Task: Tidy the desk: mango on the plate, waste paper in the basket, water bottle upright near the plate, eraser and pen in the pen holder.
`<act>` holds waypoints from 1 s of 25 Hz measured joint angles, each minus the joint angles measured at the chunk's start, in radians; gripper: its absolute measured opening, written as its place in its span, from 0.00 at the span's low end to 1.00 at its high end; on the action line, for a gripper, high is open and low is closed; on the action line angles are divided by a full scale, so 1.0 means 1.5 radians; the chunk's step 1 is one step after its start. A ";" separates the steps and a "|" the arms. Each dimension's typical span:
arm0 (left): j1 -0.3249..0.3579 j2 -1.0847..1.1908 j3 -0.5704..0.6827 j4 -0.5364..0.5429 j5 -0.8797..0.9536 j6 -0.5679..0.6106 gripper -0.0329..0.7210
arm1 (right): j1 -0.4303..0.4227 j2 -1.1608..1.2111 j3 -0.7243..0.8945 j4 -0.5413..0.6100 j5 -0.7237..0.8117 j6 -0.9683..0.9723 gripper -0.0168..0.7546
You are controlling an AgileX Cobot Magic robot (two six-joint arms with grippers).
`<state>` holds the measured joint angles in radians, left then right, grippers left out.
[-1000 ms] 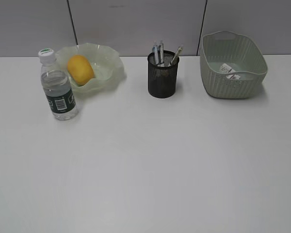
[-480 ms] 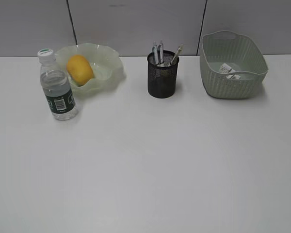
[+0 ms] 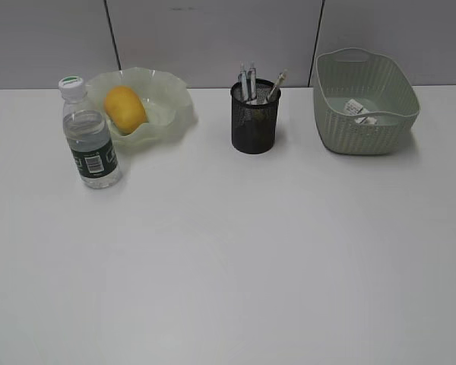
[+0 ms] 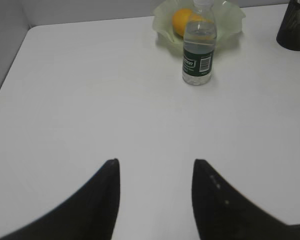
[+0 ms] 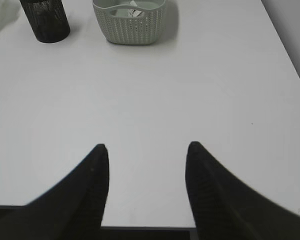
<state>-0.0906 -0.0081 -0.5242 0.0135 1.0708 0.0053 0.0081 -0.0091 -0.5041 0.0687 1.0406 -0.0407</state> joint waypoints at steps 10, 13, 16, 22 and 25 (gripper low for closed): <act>0.023 0.000 0.000 0.000 -0.001 -0.004 0.51 | 0.000 0.000 0.000 0.000 0.000 0.000 0.54; 0.023 0.000 0.000 0.000 -0.001 -0.004 0.49 | 0.000 0.000 0.000 0.000 0.000 0.000 0.54; 0.023 0.000 0.000 -0.001 -0.001 -0.004 0.47 | 0.000 0.000 0.000 0.000 0.000 0.000 0.54; 0.023 0.000 0.000 -0.009 -0.002 -0.004 0.42 | 0.000 0.000 0.000 0.000 0.000 0.000 0.54; 0.027 0.000 0.000 -0.020 -0.002 -0.004 0.41 | 0.000 0.000 0.000 0.000 0.000 0.000 0.54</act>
<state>-0.0500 -0.0081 -0.5242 -0.0169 1.0682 0.0000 0.0081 -0.0091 -0.5041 0.0687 1.0406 -0.0407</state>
